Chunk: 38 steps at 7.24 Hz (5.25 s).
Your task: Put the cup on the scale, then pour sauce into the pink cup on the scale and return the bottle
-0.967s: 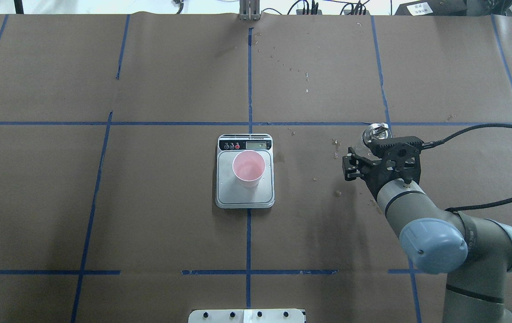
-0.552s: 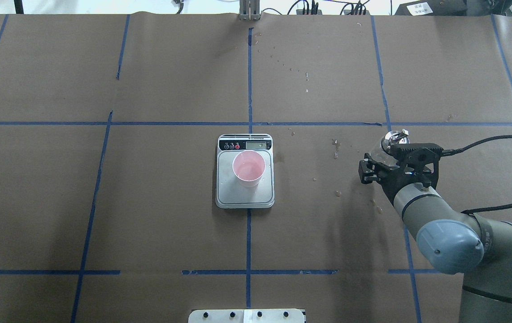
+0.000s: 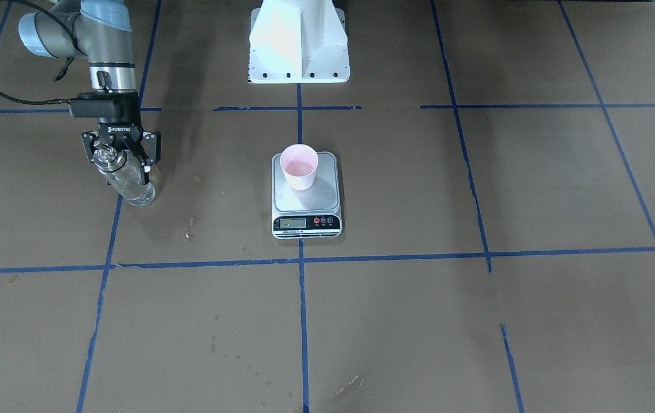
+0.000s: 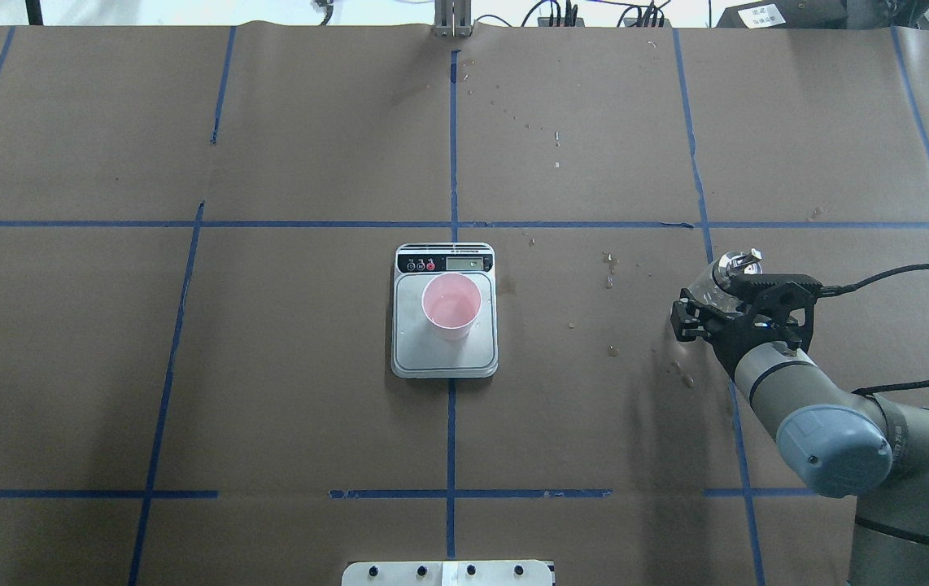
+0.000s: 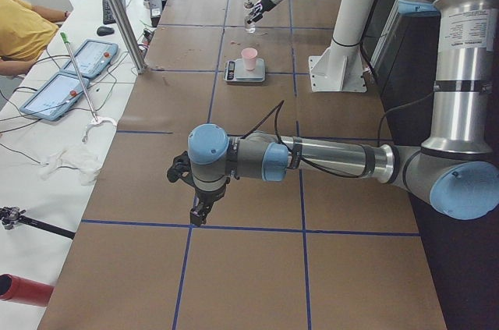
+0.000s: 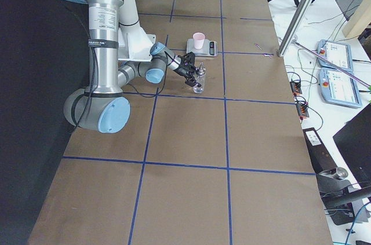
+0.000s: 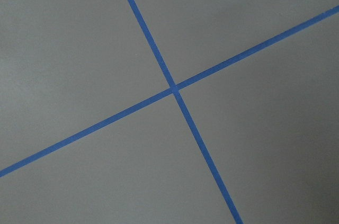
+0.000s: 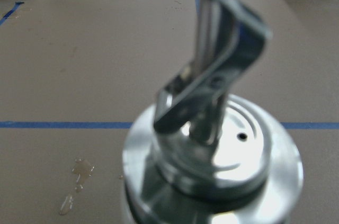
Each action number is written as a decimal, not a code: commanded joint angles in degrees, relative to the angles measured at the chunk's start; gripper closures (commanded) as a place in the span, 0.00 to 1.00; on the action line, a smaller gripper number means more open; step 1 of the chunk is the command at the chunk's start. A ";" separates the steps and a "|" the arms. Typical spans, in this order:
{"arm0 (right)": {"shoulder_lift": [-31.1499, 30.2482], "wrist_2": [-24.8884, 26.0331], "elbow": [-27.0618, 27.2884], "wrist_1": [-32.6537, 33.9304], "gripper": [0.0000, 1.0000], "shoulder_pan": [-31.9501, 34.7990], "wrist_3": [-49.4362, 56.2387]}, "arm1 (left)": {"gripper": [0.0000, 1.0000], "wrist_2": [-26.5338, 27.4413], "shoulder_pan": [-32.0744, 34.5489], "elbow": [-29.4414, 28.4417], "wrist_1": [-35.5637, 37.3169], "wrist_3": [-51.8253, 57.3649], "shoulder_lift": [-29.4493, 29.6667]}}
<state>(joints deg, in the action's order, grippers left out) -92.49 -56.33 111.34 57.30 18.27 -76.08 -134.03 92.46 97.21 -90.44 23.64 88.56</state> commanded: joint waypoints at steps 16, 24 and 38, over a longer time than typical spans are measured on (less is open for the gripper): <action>-9.16 2.20 5.43 -1.05 0.00 -8.41 0.57 | 0.00 0.00 0.00 0.00 0.00 0.00 0.03; -17.55 -39.11 2.65 -16.61 0.00 26.73 36.02 | 0.00 0.00 0.00 0.43 -0.26 0.09 -0.14; -14.22 -80.27 -1.92 34.80 0.00 70.32 73.28 | 0.00 0.61 0.00 -1.39 0.44 0.00 -0.58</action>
<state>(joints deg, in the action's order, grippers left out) -106.39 -131.36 109.31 92.20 88.59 -0.96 -133.75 92.46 97.13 -90.18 23.68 88.03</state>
